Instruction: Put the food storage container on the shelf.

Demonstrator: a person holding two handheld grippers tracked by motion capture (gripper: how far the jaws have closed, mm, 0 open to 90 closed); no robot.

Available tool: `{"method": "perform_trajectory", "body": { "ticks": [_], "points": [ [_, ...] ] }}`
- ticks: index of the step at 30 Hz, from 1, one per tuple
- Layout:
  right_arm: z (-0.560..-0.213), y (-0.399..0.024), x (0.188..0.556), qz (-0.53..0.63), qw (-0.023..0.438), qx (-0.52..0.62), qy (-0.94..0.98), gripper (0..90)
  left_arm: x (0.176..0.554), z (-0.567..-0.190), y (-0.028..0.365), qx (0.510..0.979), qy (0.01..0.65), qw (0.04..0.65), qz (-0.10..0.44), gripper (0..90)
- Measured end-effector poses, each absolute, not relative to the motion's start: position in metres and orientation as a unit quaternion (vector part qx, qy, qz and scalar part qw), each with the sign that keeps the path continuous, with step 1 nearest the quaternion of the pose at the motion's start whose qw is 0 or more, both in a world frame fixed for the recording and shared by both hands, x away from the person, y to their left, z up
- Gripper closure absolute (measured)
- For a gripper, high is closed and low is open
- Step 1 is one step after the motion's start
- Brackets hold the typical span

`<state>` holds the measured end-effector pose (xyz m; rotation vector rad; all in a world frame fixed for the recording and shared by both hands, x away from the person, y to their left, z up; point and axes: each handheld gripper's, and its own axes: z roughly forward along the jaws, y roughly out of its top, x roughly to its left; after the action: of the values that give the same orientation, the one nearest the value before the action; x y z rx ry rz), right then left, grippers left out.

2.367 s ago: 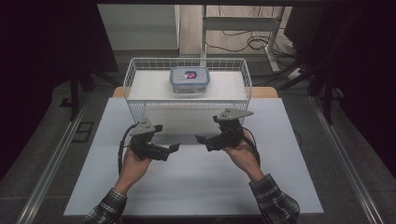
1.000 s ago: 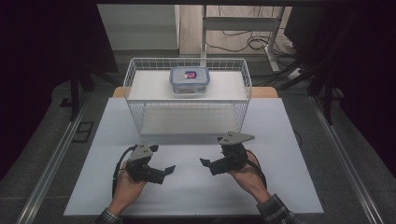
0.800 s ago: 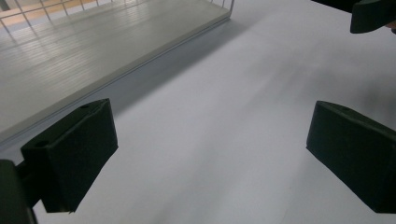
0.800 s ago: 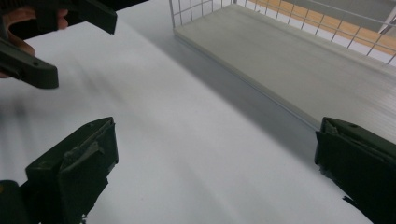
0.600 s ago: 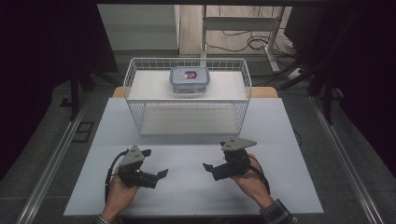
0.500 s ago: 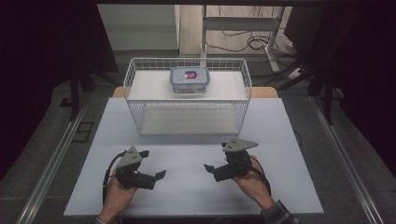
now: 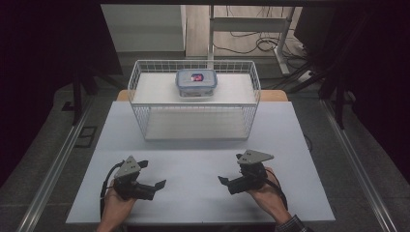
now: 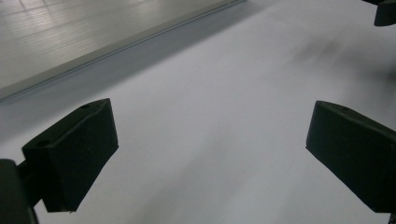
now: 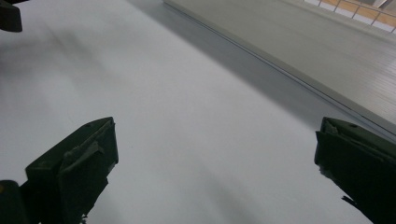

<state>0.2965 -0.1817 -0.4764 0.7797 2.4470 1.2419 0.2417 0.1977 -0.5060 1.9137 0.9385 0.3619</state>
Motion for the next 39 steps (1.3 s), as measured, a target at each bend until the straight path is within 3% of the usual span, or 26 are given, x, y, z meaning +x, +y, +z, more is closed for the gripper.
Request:
{"method": "perform_trajectory", "body": {
  "ticks": [39],
  "points": [
    [-0.479,-0.247,0.271,0.423,0.19,0.317,0.827,0.0,0.196,-0.516,0.251,0.773,0.429,0.426,0.192,1.9]
  ]
}}
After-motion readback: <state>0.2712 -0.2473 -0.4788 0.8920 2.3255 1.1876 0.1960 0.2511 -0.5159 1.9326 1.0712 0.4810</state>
